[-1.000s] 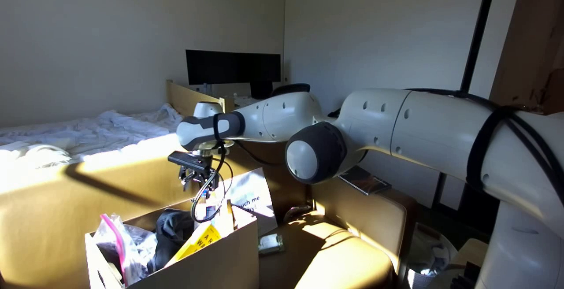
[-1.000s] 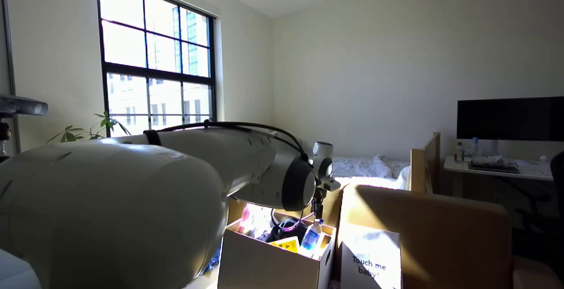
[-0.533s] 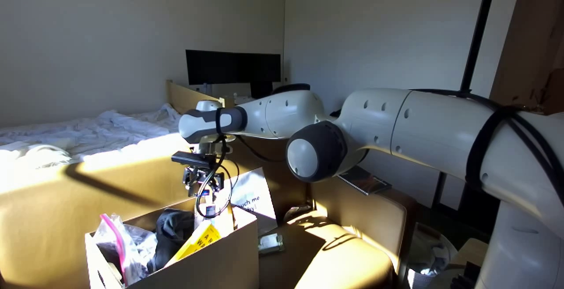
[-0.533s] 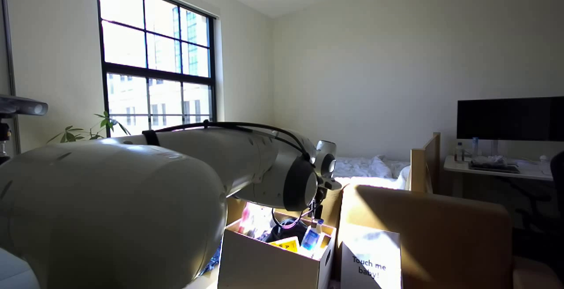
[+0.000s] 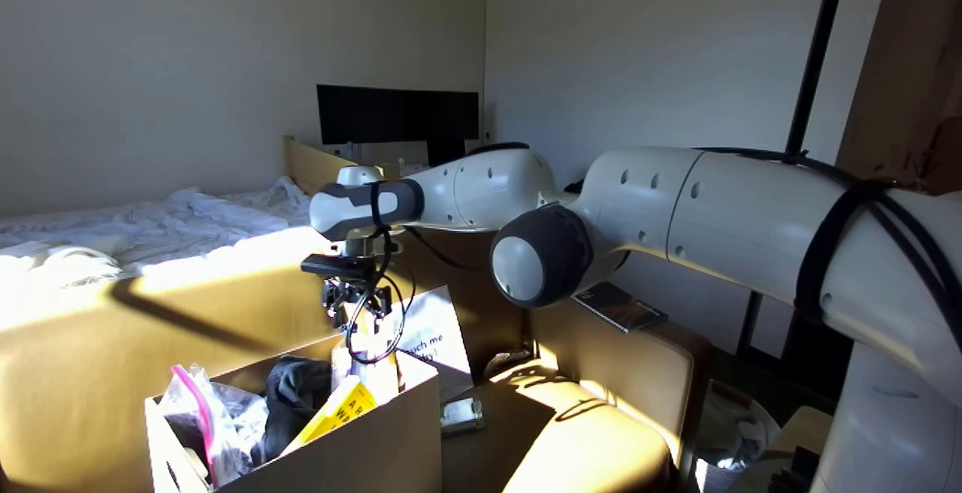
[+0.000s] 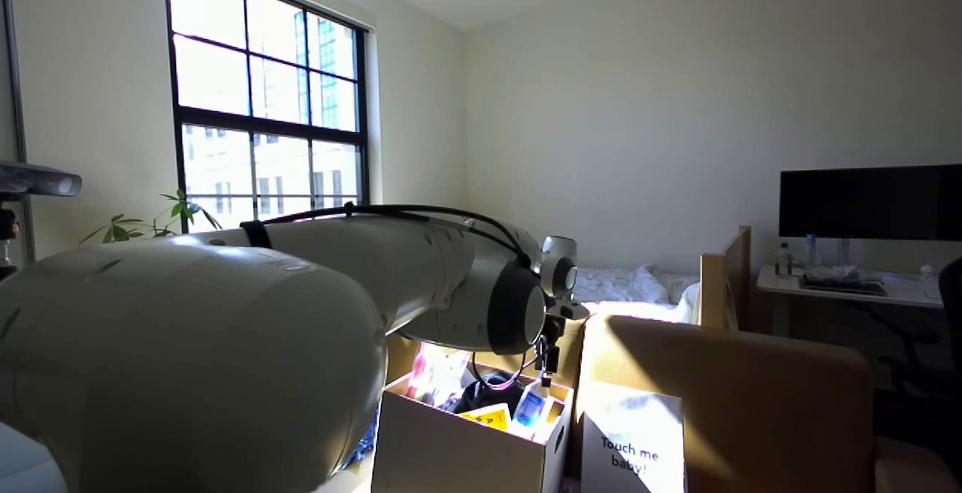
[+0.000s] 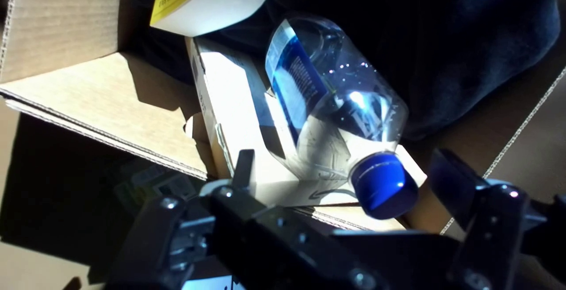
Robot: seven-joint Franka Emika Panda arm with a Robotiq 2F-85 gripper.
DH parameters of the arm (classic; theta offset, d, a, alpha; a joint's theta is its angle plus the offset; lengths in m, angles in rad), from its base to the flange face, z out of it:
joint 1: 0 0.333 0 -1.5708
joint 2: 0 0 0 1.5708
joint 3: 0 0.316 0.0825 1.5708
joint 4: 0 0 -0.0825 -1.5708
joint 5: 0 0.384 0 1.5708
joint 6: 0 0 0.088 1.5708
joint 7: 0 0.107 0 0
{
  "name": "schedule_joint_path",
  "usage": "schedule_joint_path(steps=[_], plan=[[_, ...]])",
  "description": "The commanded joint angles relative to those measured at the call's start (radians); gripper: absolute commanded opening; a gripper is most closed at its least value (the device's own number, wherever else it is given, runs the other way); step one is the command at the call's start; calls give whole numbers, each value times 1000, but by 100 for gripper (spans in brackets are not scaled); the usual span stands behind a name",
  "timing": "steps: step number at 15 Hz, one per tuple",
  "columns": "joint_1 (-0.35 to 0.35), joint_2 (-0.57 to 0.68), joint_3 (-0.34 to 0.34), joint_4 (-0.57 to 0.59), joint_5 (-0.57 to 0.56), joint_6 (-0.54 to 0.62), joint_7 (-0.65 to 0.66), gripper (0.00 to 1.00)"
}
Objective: Remove the water bottle from the box and put it on the armrest
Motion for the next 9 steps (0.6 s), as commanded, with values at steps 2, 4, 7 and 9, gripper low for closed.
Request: schedule_joint_path(steps=[2, 4, 7, 9], plan=[[2, 0, -8, -8, -16, 23, 4, 100], [2, 1, -7, -13, -15, 32, -4, 100], [6, 5, -11, -24, -19, 53, -4, 100], [11, 9, -19, -27, -25, 66, 1, 100]])
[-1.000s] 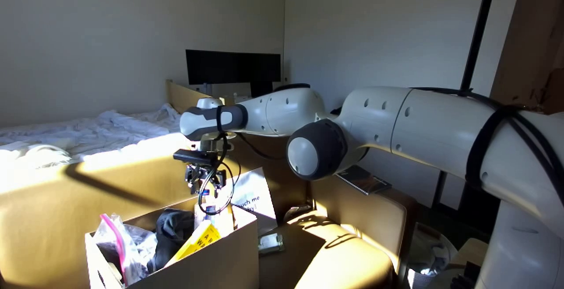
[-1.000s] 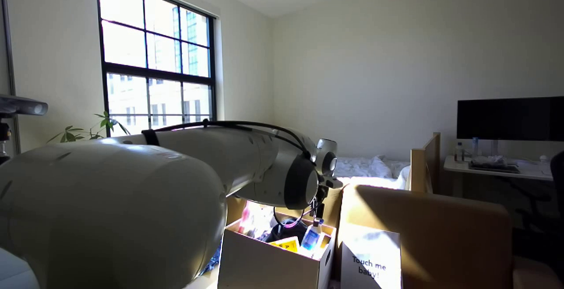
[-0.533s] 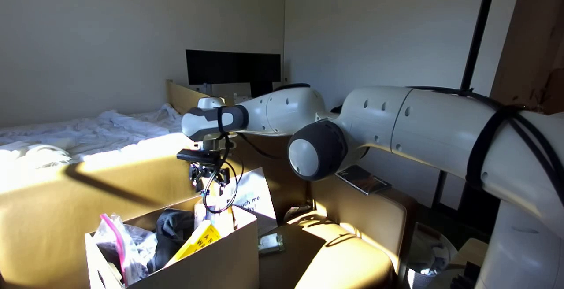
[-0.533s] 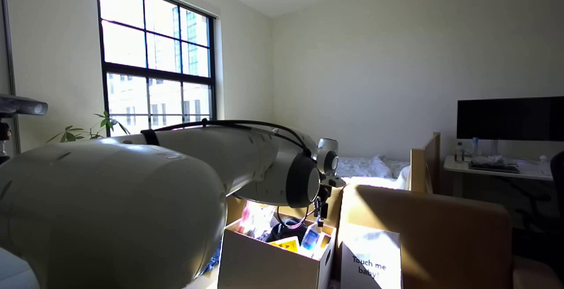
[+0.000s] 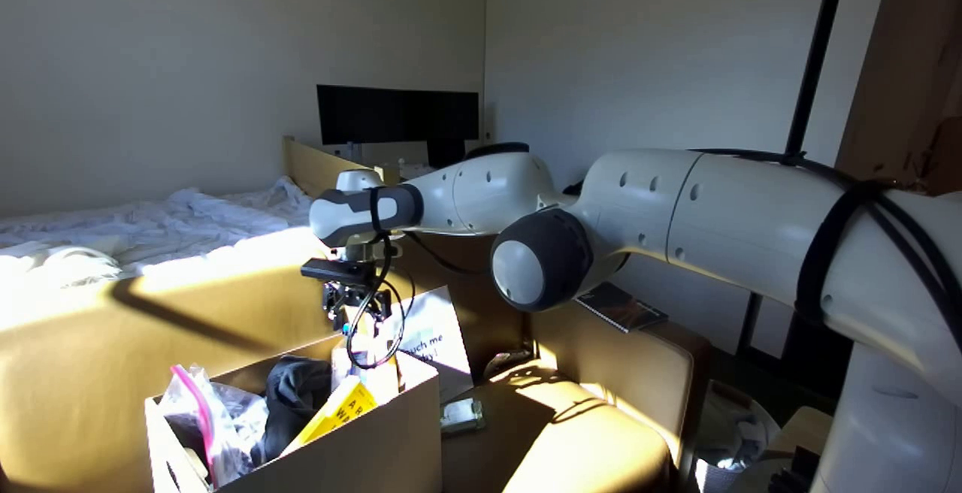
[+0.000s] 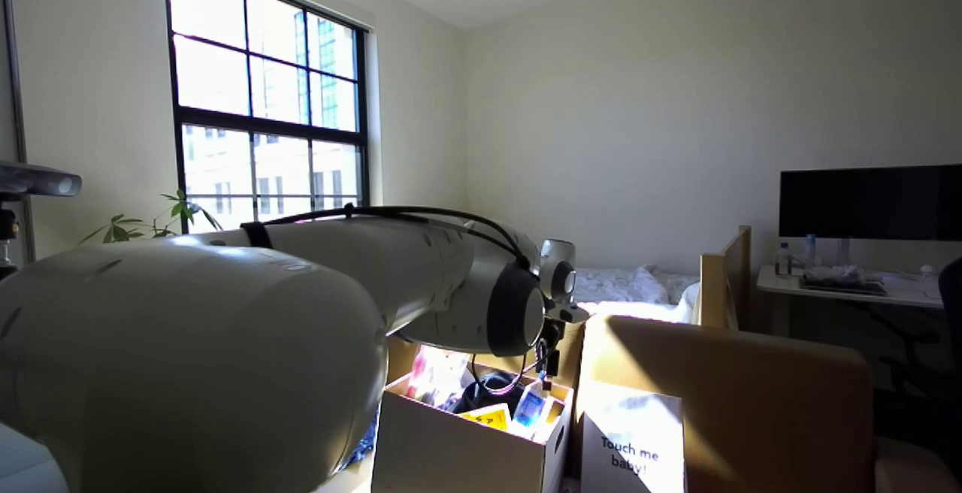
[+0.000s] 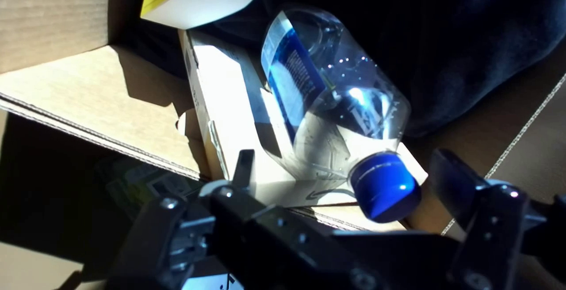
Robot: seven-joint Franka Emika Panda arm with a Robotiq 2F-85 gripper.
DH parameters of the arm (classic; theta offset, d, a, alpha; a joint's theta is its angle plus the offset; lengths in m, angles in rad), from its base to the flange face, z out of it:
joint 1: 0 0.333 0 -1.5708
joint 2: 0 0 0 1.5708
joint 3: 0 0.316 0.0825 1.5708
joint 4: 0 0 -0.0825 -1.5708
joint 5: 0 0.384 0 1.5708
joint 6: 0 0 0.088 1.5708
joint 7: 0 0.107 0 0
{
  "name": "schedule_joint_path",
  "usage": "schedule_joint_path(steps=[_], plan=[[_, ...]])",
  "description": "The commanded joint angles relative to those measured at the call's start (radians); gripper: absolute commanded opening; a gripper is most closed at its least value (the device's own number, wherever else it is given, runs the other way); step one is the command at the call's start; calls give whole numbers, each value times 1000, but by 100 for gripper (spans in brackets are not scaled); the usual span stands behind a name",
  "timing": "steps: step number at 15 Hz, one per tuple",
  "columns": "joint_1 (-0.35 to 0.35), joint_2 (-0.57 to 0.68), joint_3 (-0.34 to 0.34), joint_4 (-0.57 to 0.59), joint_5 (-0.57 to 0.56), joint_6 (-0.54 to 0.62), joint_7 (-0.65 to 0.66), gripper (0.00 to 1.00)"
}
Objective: Remove the water bottle from the box and put it on the armrest
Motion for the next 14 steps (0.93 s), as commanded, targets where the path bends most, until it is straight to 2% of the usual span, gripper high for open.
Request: schedule_joint_path(steps=[1, 2, 4, 14], plan=[[6, 2, -13, -18, -25, 37, 2, 100], [8, 4, -19, -14, -29, 33, 7, 100], [9, 5, -26, -4, -37, 24, 9, 74], [11, 3, -37, 11, -58, 9, 3, 8]])
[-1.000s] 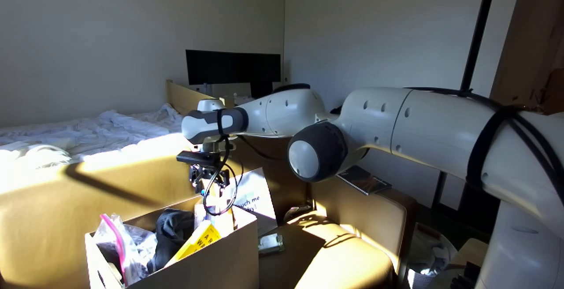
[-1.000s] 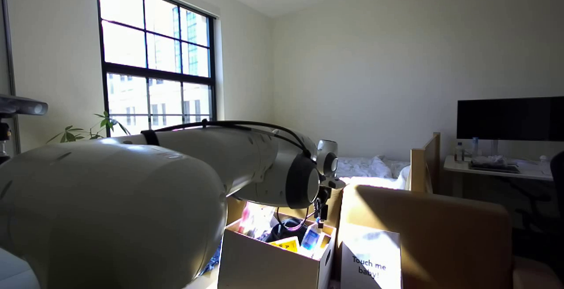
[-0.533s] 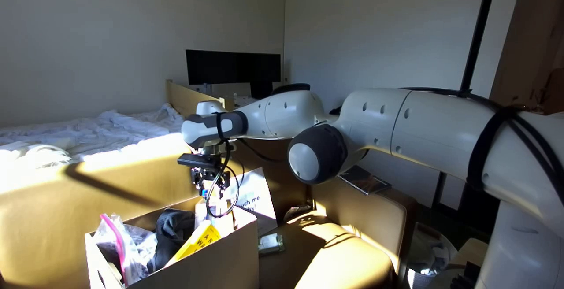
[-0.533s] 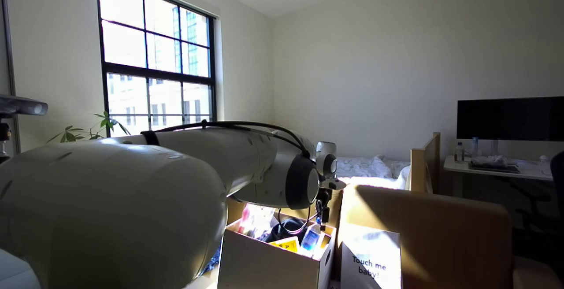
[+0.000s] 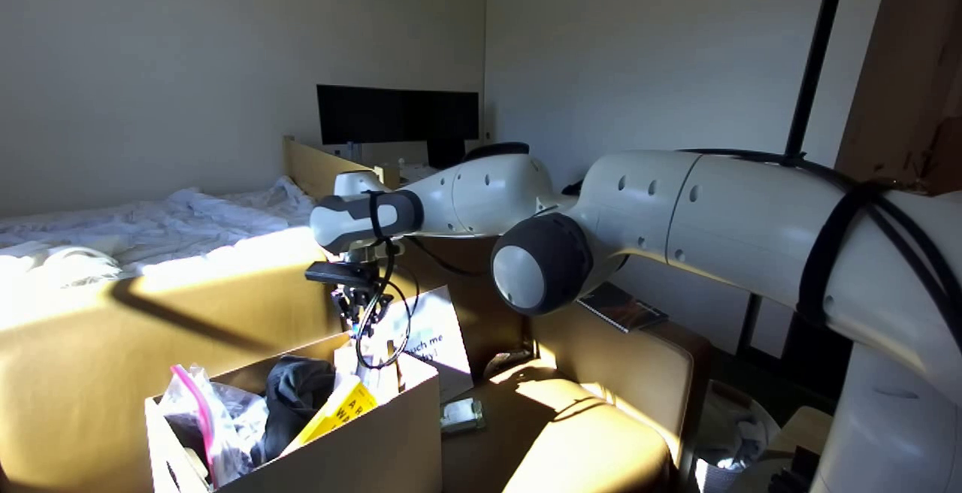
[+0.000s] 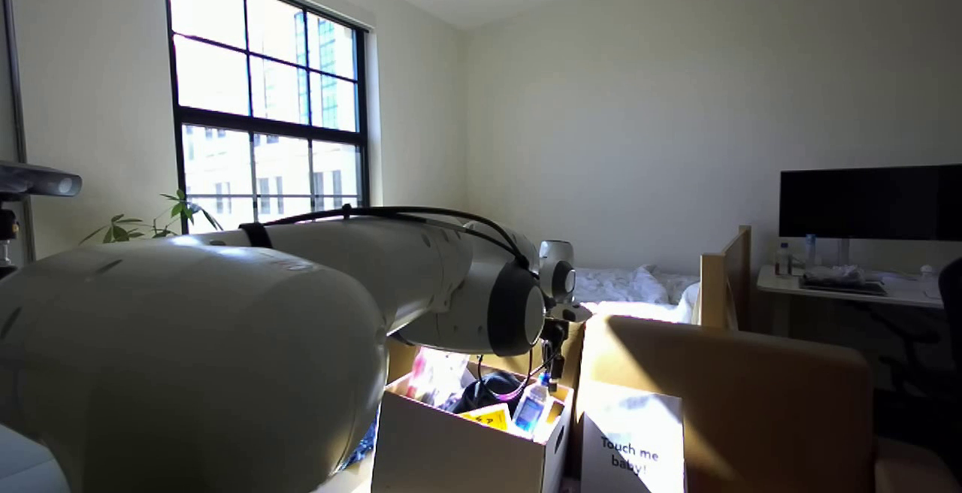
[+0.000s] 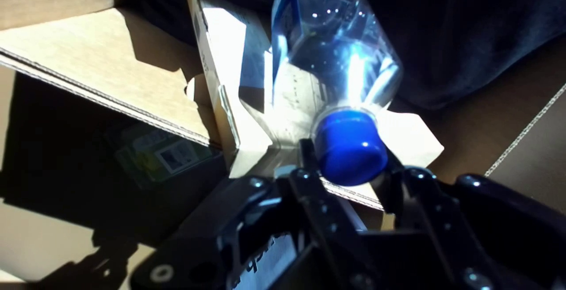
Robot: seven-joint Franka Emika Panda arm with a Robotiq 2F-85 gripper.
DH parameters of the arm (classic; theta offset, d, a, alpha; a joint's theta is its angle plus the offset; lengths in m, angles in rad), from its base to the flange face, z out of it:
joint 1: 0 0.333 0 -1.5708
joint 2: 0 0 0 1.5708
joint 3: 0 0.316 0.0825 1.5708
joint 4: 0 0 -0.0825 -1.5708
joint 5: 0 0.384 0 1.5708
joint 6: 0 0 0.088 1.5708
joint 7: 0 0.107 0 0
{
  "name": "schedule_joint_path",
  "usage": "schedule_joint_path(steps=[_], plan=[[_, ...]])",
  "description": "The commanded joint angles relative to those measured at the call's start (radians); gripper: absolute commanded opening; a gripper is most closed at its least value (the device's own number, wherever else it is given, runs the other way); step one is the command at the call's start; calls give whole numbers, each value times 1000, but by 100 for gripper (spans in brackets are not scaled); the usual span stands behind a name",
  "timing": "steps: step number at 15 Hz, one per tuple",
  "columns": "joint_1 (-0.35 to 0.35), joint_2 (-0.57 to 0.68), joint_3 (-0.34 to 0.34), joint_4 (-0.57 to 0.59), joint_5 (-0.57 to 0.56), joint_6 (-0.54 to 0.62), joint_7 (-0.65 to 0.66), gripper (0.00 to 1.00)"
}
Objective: Remove the water bottle from the box and put it on the armrest
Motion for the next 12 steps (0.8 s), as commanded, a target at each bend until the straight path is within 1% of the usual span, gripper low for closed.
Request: schedule_joint_path(steps=[1, 2, 3, 4, 7, 8, 9, 10, 11, 12], plan=[[4, -1, 2, 9, -15, 0, -3, 8], [4, -3, 3, 8, -14, -3, -8, 28], [5, -4, 3, 6, -15, -4, -7, 58], [6, -5, 2, 6, -15, -3, -5, 59], [11, -9, 0, 0, -17, 1, -5, 77], [13, -11, -1, -1, -18, 1, -3, 77], [14, -12, -1, -2, -19, 3, -4, 63], [15, -13, -2, -2, -20, 2, -2, 44], [16, -13, -2, -2, -20, 2, -2, 41], [16, -13, -2, -2, -21, 2, -5, 34]])
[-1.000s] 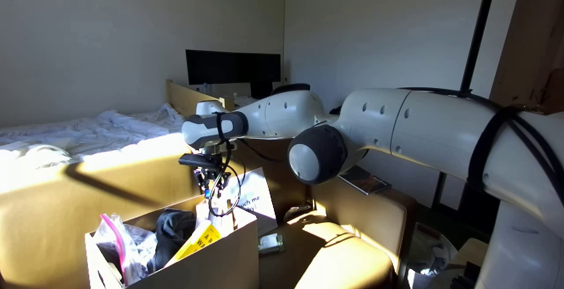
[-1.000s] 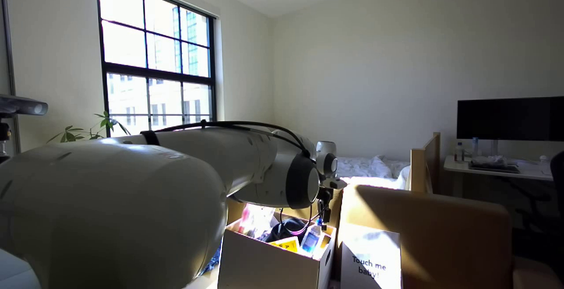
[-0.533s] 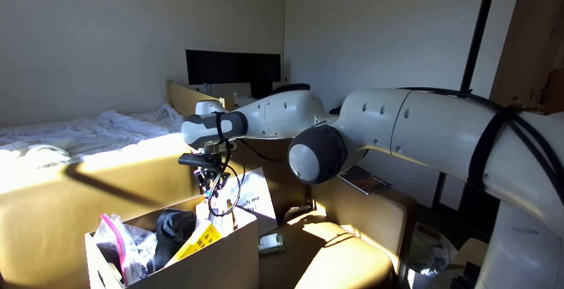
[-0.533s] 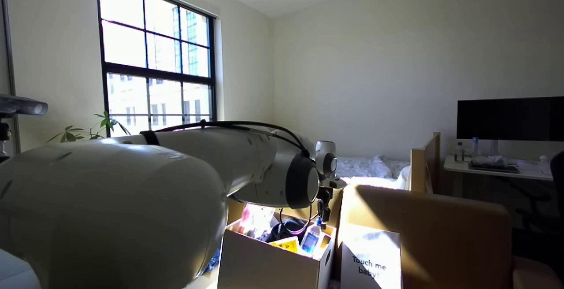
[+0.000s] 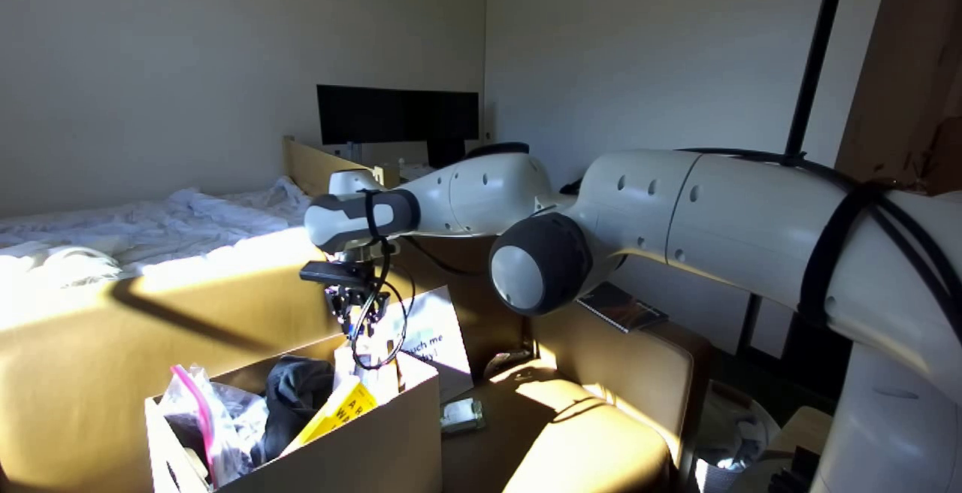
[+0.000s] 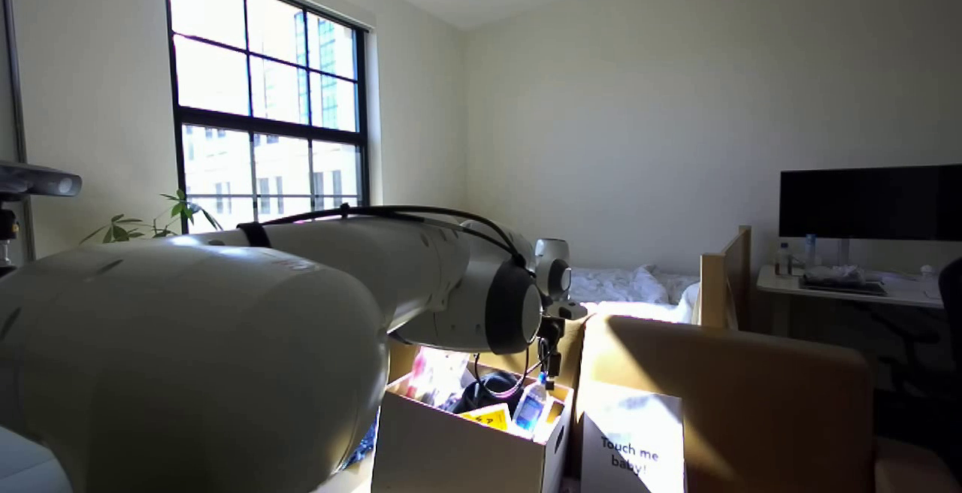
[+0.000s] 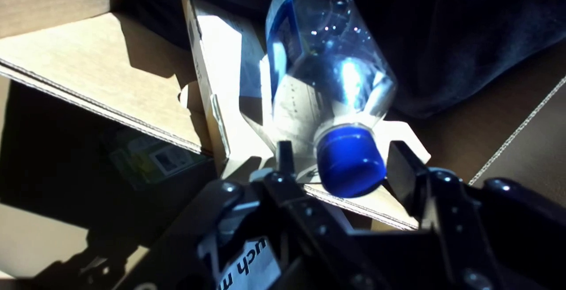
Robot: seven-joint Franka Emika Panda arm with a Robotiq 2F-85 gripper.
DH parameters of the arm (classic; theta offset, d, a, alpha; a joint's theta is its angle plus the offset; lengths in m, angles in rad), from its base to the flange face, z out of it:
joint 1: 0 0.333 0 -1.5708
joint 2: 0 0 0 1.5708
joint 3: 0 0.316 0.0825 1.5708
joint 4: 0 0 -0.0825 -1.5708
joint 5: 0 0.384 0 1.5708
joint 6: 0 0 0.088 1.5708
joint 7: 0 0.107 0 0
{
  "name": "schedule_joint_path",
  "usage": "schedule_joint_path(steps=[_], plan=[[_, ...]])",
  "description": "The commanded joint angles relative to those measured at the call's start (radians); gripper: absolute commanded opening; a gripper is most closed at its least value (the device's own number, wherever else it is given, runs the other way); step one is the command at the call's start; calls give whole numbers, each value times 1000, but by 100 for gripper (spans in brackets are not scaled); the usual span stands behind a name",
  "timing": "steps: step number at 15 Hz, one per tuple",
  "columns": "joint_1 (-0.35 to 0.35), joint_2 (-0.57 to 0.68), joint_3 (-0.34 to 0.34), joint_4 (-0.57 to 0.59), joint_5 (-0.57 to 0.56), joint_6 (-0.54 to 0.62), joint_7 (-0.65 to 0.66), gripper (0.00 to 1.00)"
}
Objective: Remove the water bottle from the box and put it on the armrest
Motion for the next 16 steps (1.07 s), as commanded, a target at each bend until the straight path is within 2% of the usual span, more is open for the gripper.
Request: schedule_joint_path(steps=[1, 4, 10, 13, 16], plan=[[3, -9, -1, -4, -19, 3, -6, 27], [5, -11, -2, -4, -20, 2, -7, 10], [36, -48, -29, -2, -61, -40, -4, 10], [76, -101, -78, 4, -134, -123, -7, 10], [122, -163, -118, 17, -190, -253, 13, 10]])
